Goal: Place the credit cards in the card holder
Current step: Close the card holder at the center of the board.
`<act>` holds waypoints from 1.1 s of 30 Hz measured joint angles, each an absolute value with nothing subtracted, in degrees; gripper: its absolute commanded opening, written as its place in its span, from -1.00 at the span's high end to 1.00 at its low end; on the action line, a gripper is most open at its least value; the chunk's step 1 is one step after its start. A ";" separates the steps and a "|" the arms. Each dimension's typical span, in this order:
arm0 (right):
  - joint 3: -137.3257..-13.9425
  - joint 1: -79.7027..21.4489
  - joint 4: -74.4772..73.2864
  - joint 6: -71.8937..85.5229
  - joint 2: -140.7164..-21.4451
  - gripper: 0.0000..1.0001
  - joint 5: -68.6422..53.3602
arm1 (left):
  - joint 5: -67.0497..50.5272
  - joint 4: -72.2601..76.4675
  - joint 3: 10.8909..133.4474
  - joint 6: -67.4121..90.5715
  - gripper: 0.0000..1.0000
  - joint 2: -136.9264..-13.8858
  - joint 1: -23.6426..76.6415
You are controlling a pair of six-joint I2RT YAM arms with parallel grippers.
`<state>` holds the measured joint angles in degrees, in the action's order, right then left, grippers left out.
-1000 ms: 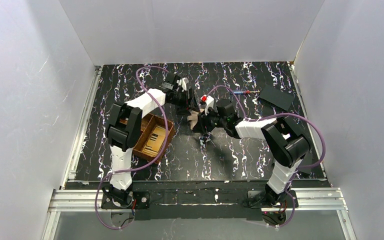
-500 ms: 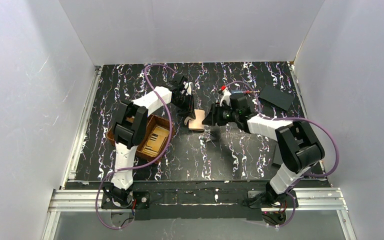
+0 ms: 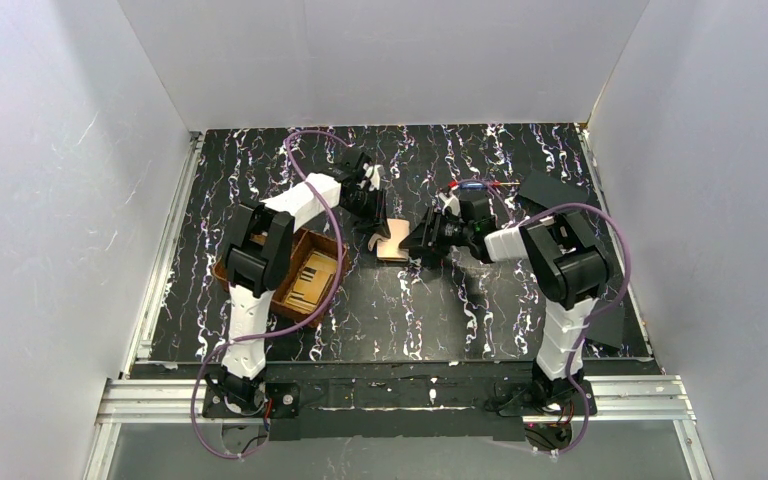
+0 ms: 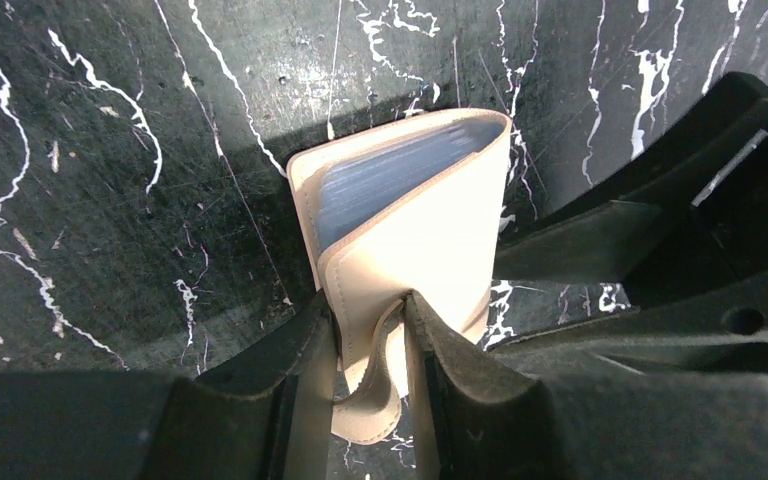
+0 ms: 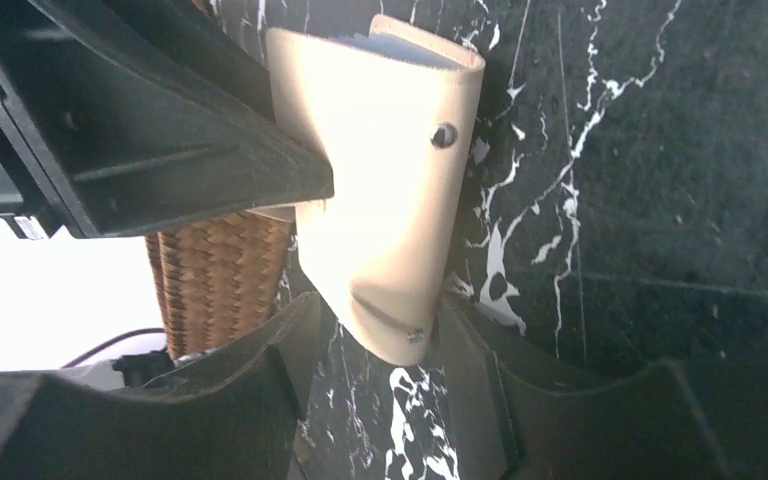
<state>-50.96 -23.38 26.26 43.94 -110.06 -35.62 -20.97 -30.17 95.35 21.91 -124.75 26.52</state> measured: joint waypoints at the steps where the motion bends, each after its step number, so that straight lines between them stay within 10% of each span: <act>1: -50.94 -23.44 28.51 45.80 -111.18 -0.11 -36.07 | -21.71 -29.67 94.89 22.09 0.81 -124.73 26.28; 9: -50.87 -24.88 39.13 54.52 -115.63 0.18 -35.70 | -28.82 -25.41 90.80 24.32 0.85 -124.38 23.40; 16: -49.84 -25.85 42.89 58.89 -116.60 0.97 -32.93 | -32.34 -22.35 88.23 26.61 0.51 -123.87 21.74; 25: -56.12 -25.80 17.10 40.56 -106.76 0.97 -27.55 | -30.26 -26.13 87.26 27.20 -0.31 -119.55 22.74; 33: -65.47 -24.47 -14.13 16.71 -94.45 0.97 -10.11 | -29.91 -30.02 86.11 29.85 -0.33 -102.13 21.65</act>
